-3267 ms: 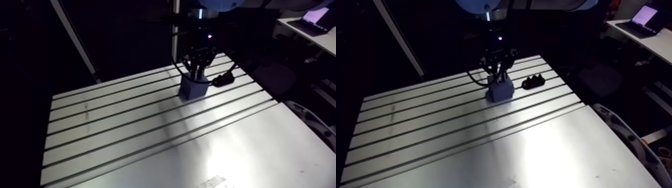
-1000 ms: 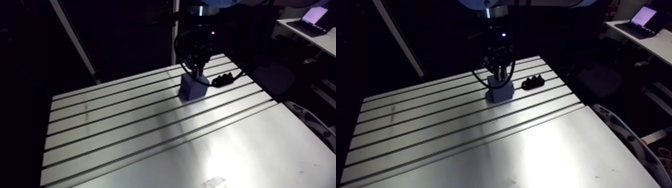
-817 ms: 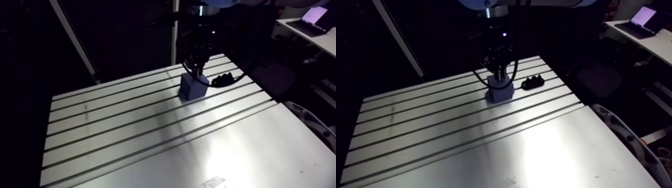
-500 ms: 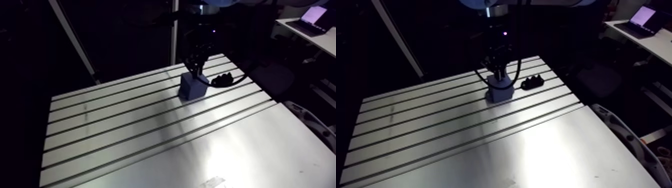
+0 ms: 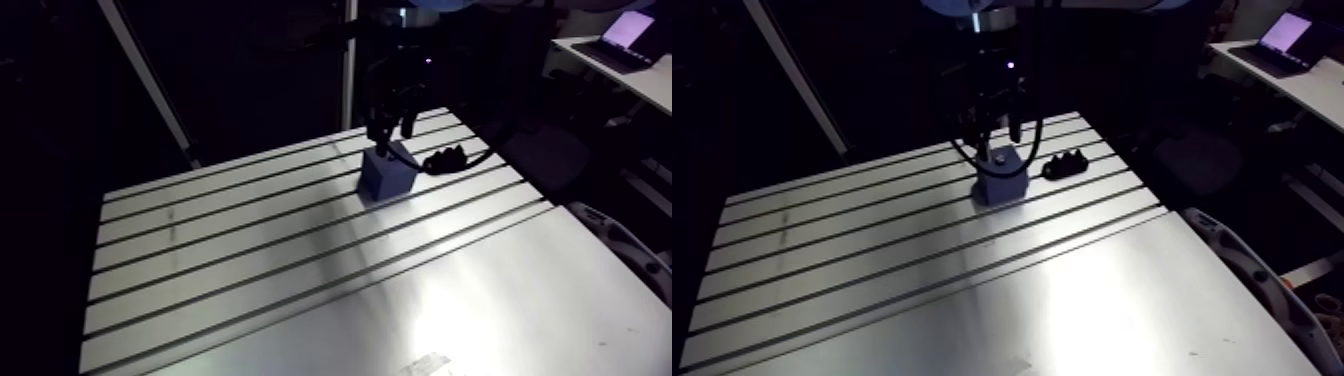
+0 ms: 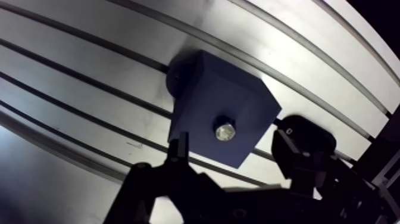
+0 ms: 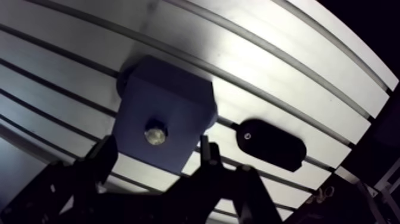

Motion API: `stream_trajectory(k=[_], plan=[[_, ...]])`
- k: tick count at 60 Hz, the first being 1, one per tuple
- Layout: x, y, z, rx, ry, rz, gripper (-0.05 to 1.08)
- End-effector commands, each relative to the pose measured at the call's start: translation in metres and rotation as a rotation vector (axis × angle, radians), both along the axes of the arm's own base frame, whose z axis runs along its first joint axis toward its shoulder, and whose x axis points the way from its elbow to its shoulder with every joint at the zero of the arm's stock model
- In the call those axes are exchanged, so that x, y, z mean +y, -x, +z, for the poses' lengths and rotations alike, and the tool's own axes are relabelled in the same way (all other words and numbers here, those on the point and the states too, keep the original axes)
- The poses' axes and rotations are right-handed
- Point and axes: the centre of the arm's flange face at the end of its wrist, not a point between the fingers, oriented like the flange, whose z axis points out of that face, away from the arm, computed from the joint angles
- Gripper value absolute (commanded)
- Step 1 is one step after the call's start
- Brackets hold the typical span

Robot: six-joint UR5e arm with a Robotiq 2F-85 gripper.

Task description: Pick up the M10 bolt and insert it into the hex recess until seated.

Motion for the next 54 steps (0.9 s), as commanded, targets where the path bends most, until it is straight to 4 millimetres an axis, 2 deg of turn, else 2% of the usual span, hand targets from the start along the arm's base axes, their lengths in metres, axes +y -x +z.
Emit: stream_trajectory(k=[1,19,21,22,23,24,25,26,27,28,30,32,33,34,35,36,38,54], plan=[[0.001,0.002,0.004,0.009,-0.002,-0.002,0.01],[0.003,0.007,0.018,0.043,-0.015,-0.098,0.04],[0.006,0.009,0.022,0.050,-0.024,-0.162,0.15],[0.006,0.009,0.022,0.050,-0.024,-0.162,0.15],[0.008,0.010,0.023,0.054,-0.029,-0.202,0.24],[0.008,0.010,0.023,0.054,-0.029,-0.202,0.24],[0.009,0.010,0.023,0.055,-0.035,-0.238,0.35],[0.009,0.010,0.023,0.055,-0.035,-0.238,0.35],[0.010,0.010,0.023,0.057,-0.037,-0.269,0.48],[0.010,0.010,0.023,0.057,-0.037,-0.269,0.48],[0.010,0.010,0.022,0.055,-0.042,-0.311,0.71],[0.010,0.010,0.022,0.055,-0.042,-0.311,0.71],[0.011,0.010,0.022,0.054,-0.044,-0.333,0.83],[0.011,0.010,0.022,0.054,-0.044,-0.333,0.83],[0.010,0.010,0.023,0.054,-0.046,-0.354,0.91],[0.010,0.010,0.023,0.054,-0.046,-0.354,0.91],[0.009,0.010,0.023,0.054,-0.049,-0.404,1.02],[0.003,0.008,0.017,0.015,-0.050,-0.508,1.08]])
